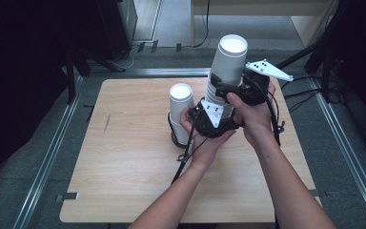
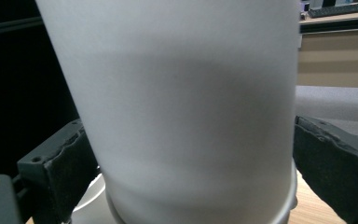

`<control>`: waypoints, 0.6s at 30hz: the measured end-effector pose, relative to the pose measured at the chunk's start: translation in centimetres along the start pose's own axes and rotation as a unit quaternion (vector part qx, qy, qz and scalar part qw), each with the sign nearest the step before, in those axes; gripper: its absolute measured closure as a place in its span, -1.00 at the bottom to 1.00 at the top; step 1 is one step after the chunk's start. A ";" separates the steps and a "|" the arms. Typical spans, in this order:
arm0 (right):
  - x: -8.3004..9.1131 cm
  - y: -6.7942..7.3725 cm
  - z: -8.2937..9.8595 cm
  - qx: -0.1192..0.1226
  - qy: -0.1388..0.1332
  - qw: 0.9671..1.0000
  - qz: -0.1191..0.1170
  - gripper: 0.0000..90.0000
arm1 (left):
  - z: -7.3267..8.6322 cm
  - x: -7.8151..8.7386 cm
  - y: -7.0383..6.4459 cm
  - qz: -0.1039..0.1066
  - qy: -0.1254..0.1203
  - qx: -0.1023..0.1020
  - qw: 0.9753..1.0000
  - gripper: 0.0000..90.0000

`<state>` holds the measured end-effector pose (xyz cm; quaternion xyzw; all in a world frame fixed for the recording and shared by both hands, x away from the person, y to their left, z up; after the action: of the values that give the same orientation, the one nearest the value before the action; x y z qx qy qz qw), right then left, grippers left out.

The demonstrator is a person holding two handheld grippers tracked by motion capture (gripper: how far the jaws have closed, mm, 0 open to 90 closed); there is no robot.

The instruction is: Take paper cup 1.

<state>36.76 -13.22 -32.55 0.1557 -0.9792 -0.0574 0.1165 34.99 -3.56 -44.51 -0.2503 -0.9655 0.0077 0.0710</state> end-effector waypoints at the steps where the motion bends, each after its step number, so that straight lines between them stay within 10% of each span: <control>1: -0.1 0.0 0.0 -0.001 -0.001 1.000 -0.001 -0.93 | 0.1 -0.1 0.0 -0.003 0.001 -0.004 1.000 -0.99; 18: 0.0 1.0 -0.5 0.035 -0.037 0.998 0.026 -0.76 | 0.0 -0.1 0.1 -0.005 0.003 -0.005 1.000 -0.93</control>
<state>36.63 -12.28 -31.95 0.1317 -0.9880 -0.0259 0.0758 35.07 -3.54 -44.55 -0.2461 -0.9665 0.0018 0.0725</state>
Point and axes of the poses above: each handheld gripper's, and its own axes: x roughly backward along the jaws, z roughly out of its underside, y roughly to its left, the point moved 1 cm from there along -x, roughly forward along the jaws, and after that the axes turned 12 degrees about z, right-handed, at the moved point
